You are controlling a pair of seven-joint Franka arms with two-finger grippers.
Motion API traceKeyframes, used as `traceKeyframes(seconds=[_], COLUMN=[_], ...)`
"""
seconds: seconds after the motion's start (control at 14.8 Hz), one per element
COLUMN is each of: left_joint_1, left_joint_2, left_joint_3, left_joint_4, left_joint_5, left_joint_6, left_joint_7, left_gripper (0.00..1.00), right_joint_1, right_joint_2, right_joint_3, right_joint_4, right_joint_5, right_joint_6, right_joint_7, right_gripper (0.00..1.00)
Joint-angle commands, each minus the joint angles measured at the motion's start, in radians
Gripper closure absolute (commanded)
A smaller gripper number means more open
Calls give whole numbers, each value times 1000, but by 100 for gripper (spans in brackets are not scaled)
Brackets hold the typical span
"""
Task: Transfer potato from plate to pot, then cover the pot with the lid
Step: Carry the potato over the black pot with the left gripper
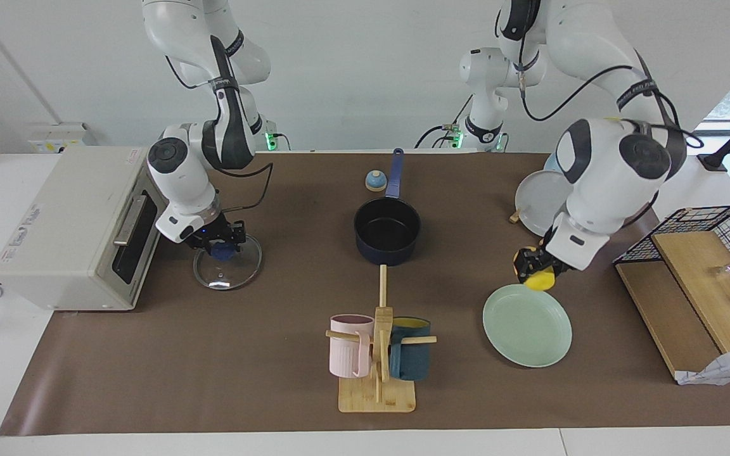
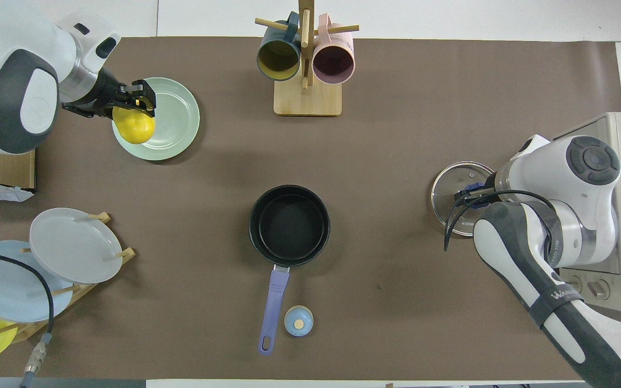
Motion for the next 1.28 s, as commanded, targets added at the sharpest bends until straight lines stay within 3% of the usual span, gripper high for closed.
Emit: traceKeyframes(seconds=[0.0, 0.2, 0.41, 0.54, 0.68, 1.01, 1.22], left_joint_1=[-110, -219, -330, -411, -426, -495, -503], left_joint_2=[-74, -115, -203, -200, -200, -192, -171], left_joint_3=[10, 10, 9, 10, 10, 12, 13], left_joint_4=[-58, -136, -381, -489, -541, -630, -655], left_joint_5=[-11, -12, -15, -14, -14, -14, -7], left_joint_6=[-36, 5, 227, 364, 412, 491, 531], left_joint_7=[-150, -256, -322, -373, -376, -382, -379], left_gripper=[100, 100, 100, 100, 100, 100, 100], right_joint_1=[5, 18, 58, 58, 58, 51, 57], right_joint_2=[35, 52, 68, 68, 68, 55, 55], right_joint_3=[4, 6, 4, 4, 6, 3, 3], right_joint_4=[126, 240, 372, 436, 510, 585, 578], right_joint_5=[13, 13, 15, 15, 13, 13, 13], right_joint_6=[-115, -236, -376, -455, -549, -683, -677], right_joint_7=[-4, -1, 4, 2, 2, -4, 1], right_gripper=[100, 100, 100, 100, 100, 100, 100])
